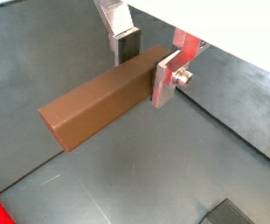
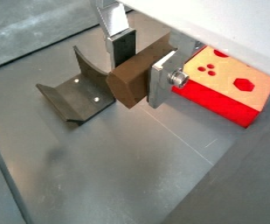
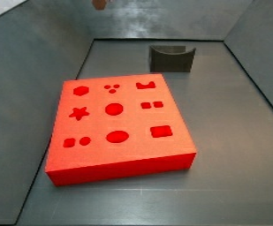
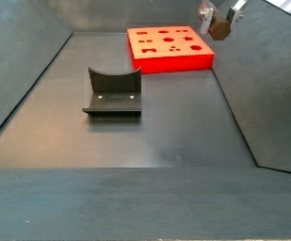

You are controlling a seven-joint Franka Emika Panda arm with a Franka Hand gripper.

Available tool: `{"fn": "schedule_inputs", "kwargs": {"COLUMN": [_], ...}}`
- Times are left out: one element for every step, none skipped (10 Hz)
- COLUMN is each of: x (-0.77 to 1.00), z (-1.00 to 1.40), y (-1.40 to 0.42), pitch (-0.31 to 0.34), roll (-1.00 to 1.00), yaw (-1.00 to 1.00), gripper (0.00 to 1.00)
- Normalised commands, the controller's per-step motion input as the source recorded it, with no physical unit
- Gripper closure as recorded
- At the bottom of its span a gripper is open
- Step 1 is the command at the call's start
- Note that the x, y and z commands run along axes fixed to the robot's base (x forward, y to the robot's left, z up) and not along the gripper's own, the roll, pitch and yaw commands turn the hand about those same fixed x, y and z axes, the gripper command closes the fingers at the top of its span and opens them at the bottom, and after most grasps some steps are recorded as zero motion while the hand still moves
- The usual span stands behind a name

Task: Pick up the hexagon object. Move up. Place the hexagon object on the fixture. Regrasp the hexagon object. Move to above the board. Insert the hexagon object.
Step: Place the hexagon object on the fixture.

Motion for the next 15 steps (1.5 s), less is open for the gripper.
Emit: {"fn": "schedule_inputs", "kwargs": {"x": [1.00,1.00,1.00,1.00,1.00,1.00,1.00,1.00,1.00,1.00,1.00,1.00,1.00,1.00,1.00], "z": [0.00,0.00,0.01,0.00,0.00,0.00,0.00,0.00,0.00,0.00,0.00,0.00,0.00,0.00,0.00], "y": [0.06,0.06,0.05,0.05,0.05,0.04,0.04,0.04,0.04,0.04,0.04,0.04,0.04,0.03,0.02], "pitch": [0.365,0.344,0.266,0.202,0.149,0.137,0.134,0.130,0.125,0.127,0.133,0.133,0.130,0.128,-0.003], "roll": [-0.22,-0.22,-0.22,-0.21,-0.19,-0.18,-0.18,-0.17,-0.16,-0.16,-0.16,-0.17,-0.17,-0.17,-1.00], "yaw": [-0.38,-0.31,-0.19,-0.13,-0.08,-0.06,-0.06,-0.05,-0.05,-0.05,-0.04,-0.04,-0.04,-0.04,0.11], "gripper": [1.00,1.00,1.00,1.00,1.00,1.00,1.00,1.00,1.00,1.00,1.00,1.00,1.00,1.00,1.00]}}
